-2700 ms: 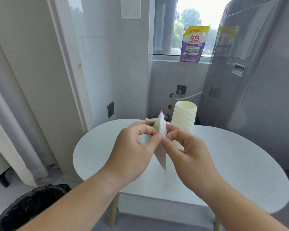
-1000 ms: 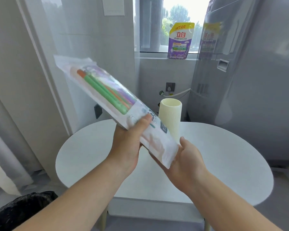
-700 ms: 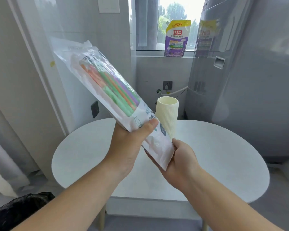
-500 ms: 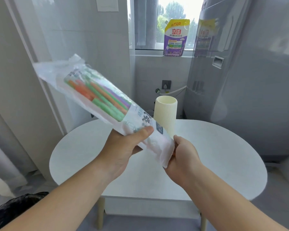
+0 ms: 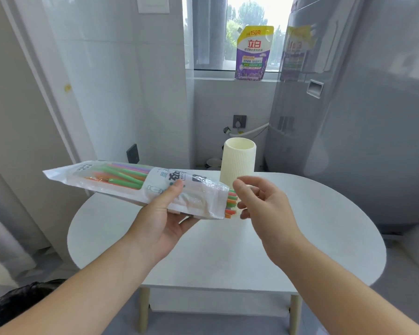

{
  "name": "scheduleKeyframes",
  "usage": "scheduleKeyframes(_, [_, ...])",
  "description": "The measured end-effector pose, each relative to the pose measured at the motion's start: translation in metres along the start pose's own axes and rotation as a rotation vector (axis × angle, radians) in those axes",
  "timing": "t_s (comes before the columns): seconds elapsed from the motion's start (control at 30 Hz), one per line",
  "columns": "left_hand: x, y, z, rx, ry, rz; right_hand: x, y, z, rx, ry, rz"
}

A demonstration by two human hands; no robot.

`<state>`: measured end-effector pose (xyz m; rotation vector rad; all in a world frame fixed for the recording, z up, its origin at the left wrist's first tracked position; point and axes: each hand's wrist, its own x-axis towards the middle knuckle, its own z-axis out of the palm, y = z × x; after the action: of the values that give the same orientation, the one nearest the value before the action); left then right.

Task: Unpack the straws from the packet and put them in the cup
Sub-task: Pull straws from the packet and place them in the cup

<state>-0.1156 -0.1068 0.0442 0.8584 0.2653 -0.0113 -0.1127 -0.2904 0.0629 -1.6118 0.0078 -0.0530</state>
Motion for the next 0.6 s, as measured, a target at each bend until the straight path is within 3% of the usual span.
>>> scheduleKeyframes(0.33, [-0.001,-0.001,0.0,-0.012,-0.029,0.014,0.013,0.001,-0.013,-0.029,-0.121,-0.019])
scheduleKeyframes(0.6, [-0.003,0.0,0.001,-0.037,-0.047,0.008,0.016,-0.003,-0.018,-0.056,-0.091,-0.088])
